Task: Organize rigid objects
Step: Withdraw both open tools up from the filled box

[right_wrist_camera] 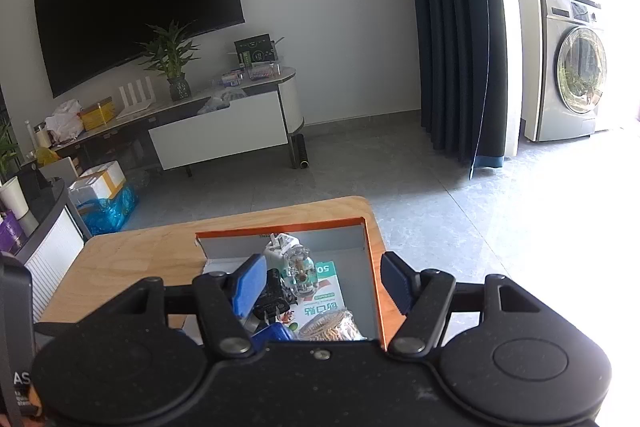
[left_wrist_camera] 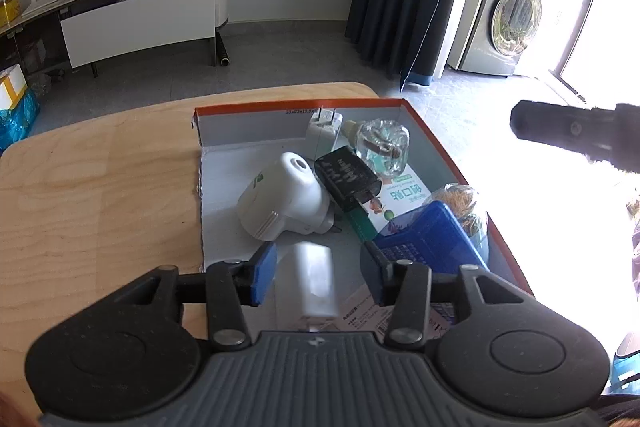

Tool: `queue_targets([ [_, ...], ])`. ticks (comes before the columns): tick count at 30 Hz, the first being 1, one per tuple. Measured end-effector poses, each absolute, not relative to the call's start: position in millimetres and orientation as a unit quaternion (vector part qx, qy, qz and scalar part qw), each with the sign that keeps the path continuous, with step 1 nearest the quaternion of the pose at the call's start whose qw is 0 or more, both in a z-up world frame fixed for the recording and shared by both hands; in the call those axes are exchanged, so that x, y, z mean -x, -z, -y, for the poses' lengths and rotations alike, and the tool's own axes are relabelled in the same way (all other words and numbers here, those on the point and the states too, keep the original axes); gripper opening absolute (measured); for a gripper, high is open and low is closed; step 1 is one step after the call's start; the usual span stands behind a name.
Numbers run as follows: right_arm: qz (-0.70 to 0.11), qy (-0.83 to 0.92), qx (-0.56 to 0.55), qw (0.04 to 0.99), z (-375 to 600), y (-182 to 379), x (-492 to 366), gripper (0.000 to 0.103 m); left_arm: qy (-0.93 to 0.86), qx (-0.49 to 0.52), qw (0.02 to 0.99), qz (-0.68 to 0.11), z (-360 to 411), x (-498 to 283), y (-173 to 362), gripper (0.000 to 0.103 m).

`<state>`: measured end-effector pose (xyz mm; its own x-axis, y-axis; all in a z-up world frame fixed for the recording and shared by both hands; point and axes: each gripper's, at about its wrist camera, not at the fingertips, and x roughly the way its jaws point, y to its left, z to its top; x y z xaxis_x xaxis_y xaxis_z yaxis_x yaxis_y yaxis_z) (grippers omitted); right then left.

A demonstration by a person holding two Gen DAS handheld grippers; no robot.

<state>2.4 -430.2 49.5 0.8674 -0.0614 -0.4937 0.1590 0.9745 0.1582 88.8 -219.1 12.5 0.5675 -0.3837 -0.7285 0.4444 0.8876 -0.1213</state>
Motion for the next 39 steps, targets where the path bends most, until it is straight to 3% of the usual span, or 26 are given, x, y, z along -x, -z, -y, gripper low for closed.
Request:
queue_targets([
  [9,-0.247,0.062,-0.087,0.963,416,-53,19,0.078,0.218,-0.037,0.89,-0.399,206,-77,-24,0.057],
  [23,-0.259,0.054,-0.105,0.959,398,-42,76,0.08,0.164,-0.037,0.91,-0.38,174,-10,-45,0.1],
  [39,-0.27,0.057,-0.101,0.956,390,-30,122,0.082,0.131,-0.039,0.916,-0.378,174,27,-46,0.103],
])
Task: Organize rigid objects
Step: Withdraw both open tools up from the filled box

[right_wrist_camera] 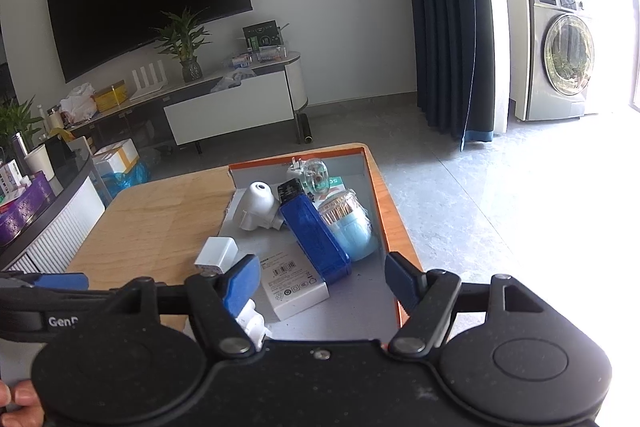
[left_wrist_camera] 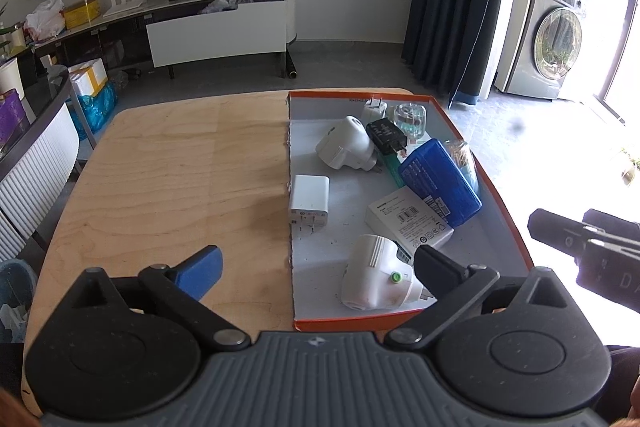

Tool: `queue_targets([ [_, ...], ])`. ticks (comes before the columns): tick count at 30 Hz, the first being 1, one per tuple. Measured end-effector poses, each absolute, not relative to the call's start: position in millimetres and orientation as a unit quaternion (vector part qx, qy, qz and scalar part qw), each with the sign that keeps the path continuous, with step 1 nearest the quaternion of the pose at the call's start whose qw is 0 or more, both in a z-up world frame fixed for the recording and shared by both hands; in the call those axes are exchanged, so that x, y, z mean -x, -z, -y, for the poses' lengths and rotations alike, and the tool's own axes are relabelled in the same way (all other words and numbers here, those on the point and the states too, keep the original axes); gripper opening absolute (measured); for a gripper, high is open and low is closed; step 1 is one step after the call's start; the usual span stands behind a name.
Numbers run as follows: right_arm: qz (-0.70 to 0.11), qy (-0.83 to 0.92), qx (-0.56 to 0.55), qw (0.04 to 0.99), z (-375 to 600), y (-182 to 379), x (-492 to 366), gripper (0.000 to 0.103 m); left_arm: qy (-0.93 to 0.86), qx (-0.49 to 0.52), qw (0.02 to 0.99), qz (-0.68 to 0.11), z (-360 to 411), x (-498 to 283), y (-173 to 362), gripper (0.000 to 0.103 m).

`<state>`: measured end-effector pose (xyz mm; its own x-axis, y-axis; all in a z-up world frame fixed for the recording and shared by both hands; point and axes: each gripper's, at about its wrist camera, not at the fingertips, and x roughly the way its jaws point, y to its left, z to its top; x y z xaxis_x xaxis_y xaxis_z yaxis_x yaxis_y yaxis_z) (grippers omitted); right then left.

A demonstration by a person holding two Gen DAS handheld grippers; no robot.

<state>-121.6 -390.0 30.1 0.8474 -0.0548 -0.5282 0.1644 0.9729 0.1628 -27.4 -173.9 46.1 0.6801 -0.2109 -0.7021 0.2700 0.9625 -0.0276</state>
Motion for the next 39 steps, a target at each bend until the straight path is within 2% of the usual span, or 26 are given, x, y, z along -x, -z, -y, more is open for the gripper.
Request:
queue_targets([
  [39,-0.302,0.053,-0.093,0.947,381,-12,129,0.083,0.121,-0.043,0.918,-0.376,171,40,-40,0.103],
])
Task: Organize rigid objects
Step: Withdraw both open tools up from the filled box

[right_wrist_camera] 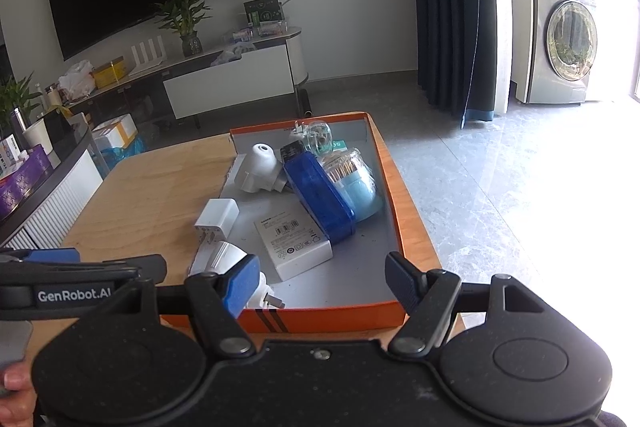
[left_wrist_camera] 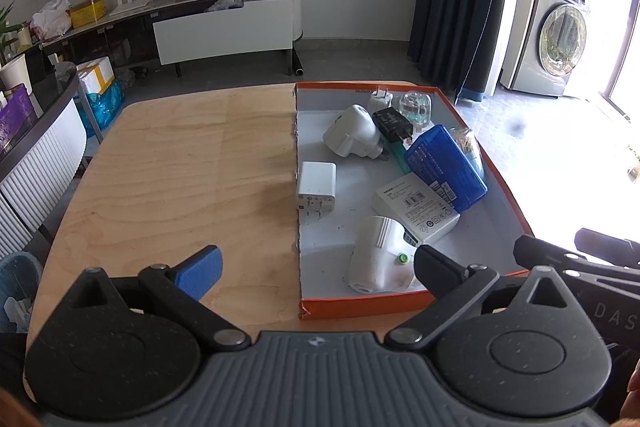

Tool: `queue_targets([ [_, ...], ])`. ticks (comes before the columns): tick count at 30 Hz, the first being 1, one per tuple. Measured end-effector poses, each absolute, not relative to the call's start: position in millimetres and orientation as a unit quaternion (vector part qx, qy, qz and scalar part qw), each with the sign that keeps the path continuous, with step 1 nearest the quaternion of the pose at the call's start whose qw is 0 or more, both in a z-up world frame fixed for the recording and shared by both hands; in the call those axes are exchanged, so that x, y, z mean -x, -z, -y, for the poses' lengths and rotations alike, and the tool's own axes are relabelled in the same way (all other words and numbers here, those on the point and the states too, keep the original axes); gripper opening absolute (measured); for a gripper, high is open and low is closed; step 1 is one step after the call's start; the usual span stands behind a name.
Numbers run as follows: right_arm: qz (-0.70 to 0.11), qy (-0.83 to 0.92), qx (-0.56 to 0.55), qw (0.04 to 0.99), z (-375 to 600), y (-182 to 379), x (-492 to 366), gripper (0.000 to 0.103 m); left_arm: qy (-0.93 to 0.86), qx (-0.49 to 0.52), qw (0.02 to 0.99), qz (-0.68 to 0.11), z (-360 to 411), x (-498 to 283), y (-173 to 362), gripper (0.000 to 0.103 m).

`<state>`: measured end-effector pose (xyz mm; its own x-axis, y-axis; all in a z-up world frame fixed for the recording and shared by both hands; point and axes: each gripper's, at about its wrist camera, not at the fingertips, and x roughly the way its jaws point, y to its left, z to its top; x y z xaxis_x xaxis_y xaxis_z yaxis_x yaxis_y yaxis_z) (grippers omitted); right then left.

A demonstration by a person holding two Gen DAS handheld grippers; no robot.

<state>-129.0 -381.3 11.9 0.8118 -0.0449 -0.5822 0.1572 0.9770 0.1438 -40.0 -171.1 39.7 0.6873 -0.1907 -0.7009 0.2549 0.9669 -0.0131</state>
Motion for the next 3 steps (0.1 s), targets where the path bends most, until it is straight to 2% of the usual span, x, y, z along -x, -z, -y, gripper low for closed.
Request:
queue_targets([
  [3,-0.303,0.053,-0.092,0.947,380.8,-11.0,129.1,0.083,0.123,-0.04,0.916,-0.379,170.6,38.5,-39.4,0.103],
])
